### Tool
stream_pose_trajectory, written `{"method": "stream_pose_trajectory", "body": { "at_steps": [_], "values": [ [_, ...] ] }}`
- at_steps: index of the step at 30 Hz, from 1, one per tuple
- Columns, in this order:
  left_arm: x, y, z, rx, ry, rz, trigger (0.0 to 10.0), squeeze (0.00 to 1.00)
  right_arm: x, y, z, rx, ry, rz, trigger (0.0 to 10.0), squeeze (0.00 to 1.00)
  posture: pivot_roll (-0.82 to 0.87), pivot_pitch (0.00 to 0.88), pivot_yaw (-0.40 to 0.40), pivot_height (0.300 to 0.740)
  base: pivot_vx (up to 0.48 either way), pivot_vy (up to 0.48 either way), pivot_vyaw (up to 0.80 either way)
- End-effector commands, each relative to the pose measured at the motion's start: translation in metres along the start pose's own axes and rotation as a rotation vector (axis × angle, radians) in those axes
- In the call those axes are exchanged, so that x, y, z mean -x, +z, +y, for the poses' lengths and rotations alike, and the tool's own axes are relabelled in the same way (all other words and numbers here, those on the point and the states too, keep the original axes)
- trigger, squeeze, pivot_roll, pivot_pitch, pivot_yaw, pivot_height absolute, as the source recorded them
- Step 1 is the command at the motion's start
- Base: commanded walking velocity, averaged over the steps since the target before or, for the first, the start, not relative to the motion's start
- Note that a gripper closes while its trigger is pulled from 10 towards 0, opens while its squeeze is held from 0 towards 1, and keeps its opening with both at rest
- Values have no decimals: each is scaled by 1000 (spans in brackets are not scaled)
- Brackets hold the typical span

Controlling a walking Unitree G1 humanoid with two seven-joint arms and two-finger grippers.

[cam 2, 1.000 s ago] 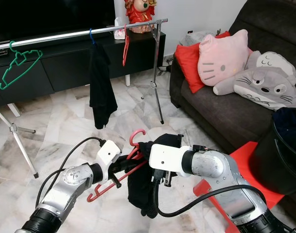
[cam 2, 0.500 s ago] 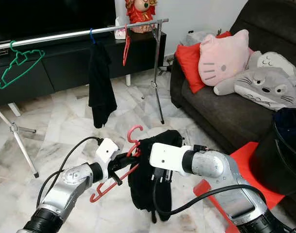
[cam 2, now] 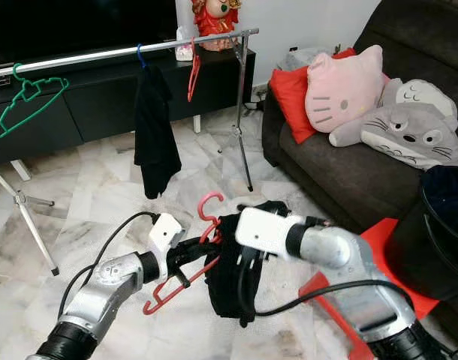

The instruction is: Hang hanger

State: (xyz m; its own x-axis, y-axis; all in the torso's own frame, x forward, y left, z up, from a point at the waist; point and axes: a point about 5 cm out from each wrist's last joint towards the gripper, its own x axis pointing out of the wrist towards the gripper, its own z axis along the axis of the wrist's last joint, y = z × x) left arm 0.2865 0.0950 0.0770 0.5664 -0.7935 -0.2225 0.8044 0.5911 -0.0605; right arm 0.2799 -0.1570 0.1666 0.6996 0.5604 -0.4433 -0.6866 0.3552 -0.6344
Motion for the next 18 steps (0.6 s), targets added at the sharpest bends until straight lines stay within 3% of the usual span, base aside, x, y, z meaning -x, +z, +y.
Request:
{"method": "stream_pose_trajectory", "body": {
  "at_steps": [1,6,10,12,13,14,15,17,18],
  "values": [
    [3,9,2,-25,-15,-41,10000,0,7,-4,-14,6,-65,10,10000,1000,-168,0,-52,740,0,0,0],
    [10,1,1,-44,-88,14,10000,0,21,-12,-26,29,-77,-13,10000,1000,-176,0,-51,740,0,0,0],
    [12,0,0,-38,-123,26,10000,0,27,-20,-25,28,-32,-14,10000,1000,-179,0,-50,740,0,0,0],
    [14,-2,-2,-33,-172,45,10000,0,34,-38,-21,59,33,37,10000,1000,-181,0,-51,740,0,0,0],
    [14,-3,-3,-29,-188,49,10000,0,36,-41,-20,64,57,37,10000,914,-181,0,-51,740,0,0,0],
    [15,-3,-4,-27,-197,51,10000,0,37,-42,-19,64,71,32,10000,914,-184,0,-49,740,0,0,0],
    [15,-2,-6,-20,-234,54,10000,0,39,-41,-15,23,125,-17,10000,0,-186,0,-49,740,0,0,0],
    [16,-2,-7,-17,-248,55,10000,0,40,-41,-13,1,149,-39,10000,0,-186,0,-49,740,0,0,0],
    [16,-2,-11,-18,-305,73,10000,0,44,-43,0,-11,257,-80,10000,0,-185,0,-48,740,0,0,0]
  ]
}}
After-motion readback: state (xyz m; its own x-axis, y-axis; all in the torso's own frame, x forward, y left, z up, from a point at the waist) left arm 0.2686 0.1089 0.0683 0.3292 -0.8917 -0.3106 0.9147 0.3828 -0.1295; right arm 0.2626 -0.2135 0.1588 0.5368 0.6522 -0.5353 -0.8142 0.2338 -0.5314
